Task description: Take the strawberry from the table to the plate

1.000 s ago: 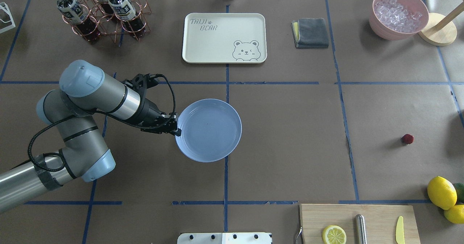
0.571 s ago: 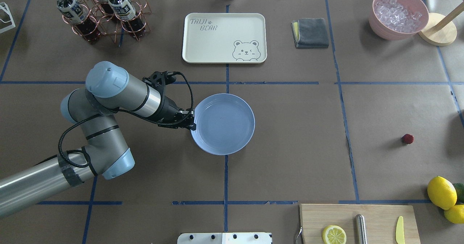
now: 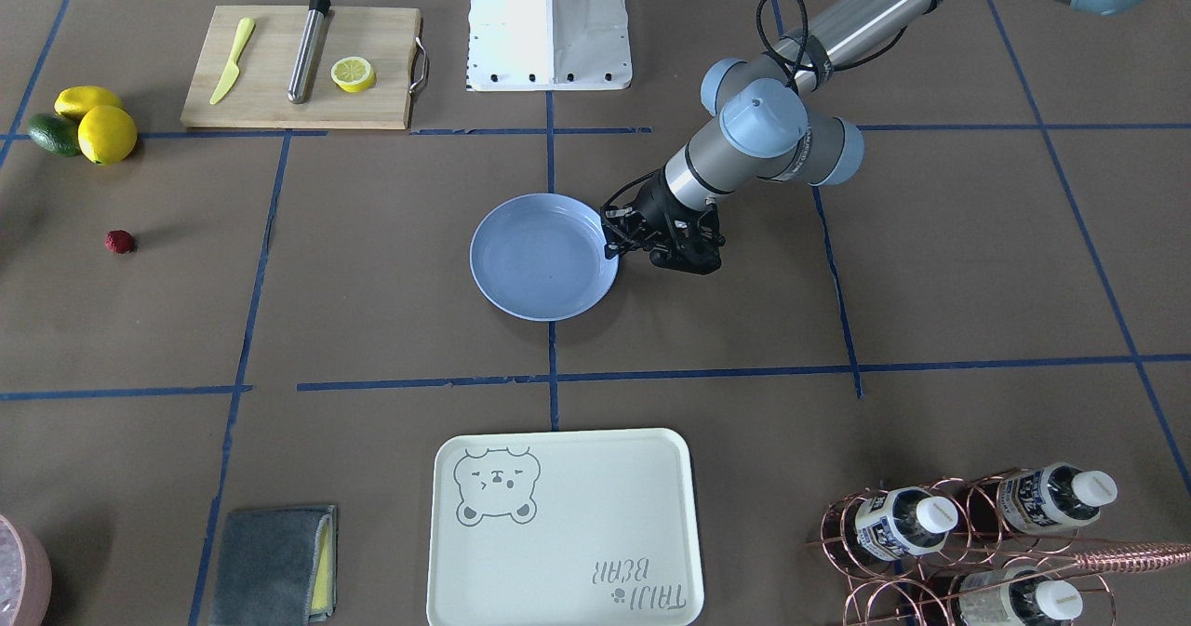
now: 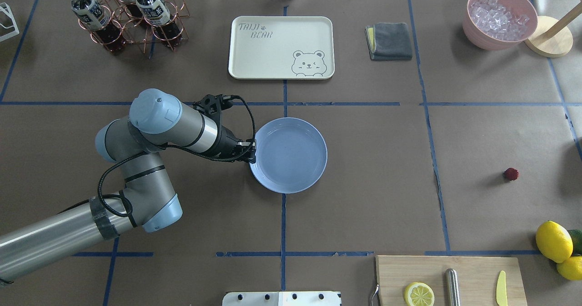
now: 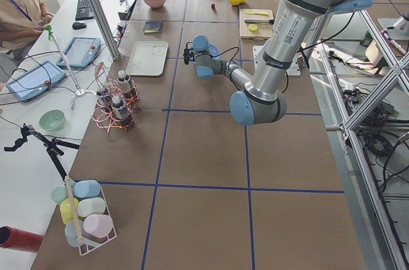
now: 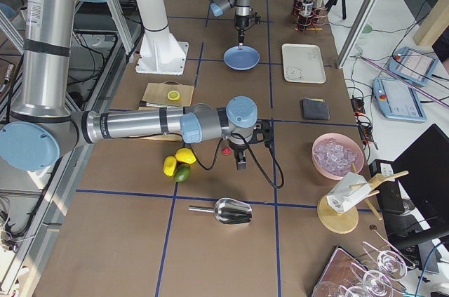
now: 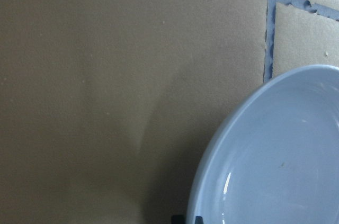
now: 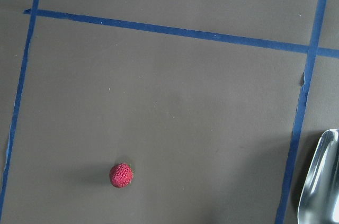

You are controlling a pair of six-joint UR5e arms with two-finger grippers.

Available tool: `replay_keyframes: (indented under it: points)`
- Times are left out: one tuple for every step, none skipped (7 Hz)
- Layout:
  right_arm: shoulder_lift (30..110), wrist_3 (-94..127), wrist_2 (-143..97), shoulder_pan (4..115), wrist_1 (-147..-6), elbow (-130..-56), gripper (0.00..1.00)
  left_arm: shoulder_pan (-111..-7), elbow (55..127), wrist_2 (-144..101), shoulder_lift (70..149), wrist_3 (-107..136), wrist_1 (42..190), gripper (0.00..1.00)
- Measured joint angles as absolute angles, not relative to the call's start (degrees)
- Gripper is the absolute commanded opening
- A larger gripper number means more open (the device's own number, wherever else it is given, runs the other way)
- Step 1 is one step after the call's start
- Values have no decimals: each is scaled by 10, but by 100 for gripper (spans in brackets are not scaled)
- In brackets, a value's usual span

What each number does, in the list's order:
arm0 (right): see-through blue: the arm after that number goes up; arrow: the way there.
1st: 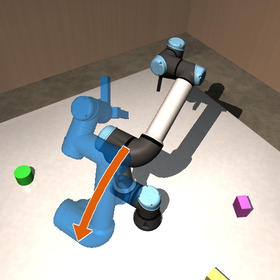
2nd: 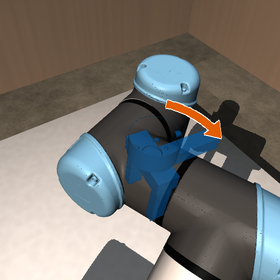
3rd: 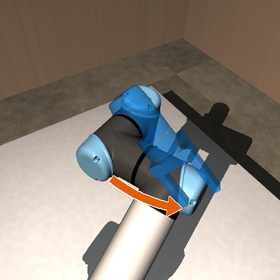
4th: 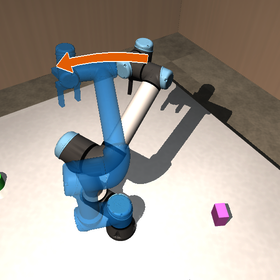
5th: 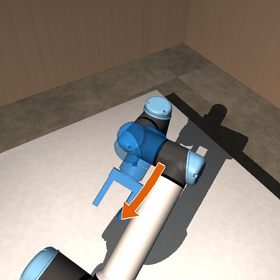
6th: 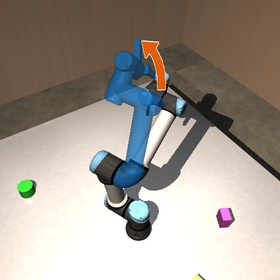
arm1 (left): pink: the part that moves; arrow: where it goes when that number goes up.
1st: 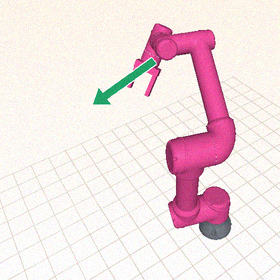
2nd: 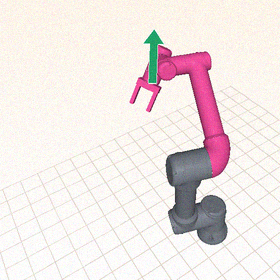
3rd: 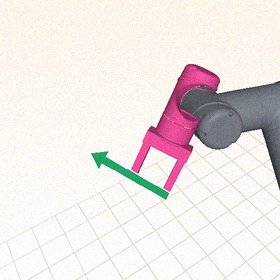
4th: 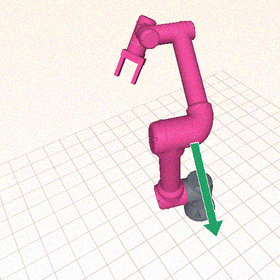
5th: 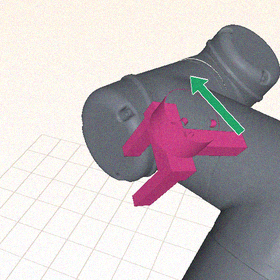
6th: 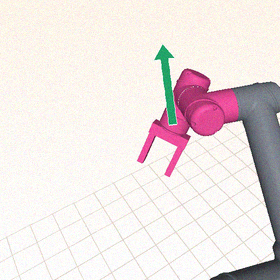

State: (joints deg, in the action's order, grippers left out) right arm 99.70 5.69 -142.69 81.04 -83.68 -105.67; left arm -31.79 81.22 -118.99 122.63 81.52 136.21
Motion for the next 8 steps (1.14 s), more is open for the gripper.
replay_keyframes:
  points:
    - [998, 57, -1436, 810, -837, -1056, 100, -317, 813, -1188, 1226, 814, 1361, 77]
    - [998, 62, -1441, 806, -836, -1055, 100, -317, 816, -1187, 1225, 814, 1361, 77]
    - [998, 85, -1441, 793, -830, -1056, 100, -319, 830, -1186, 1223, 815, 1361, 77]
    - [1000, 136, -1431, 767, -804, -1057, 100, -325, 855, -1186, 1213, 819, 1359, 77]
    - [1006, 209, -1406, 728, -749, -1057, 100, -334, 881, -1186, 1196, 825, 1355, 77]
    - [1016, 297, -1368, 676, -682, -1056, 100, -346, 903, -1187, 1175, 826, 1354, 77]
    - [1023, 379, -1327, 620, -625, -1054, 100, -359, 922, -1187, 1155, 824, 1353, 77]
    - [1024, 433, -1288, 570, -593, -1049, 100, -367, 933, -1188, 1144, 823, 1353, 77]
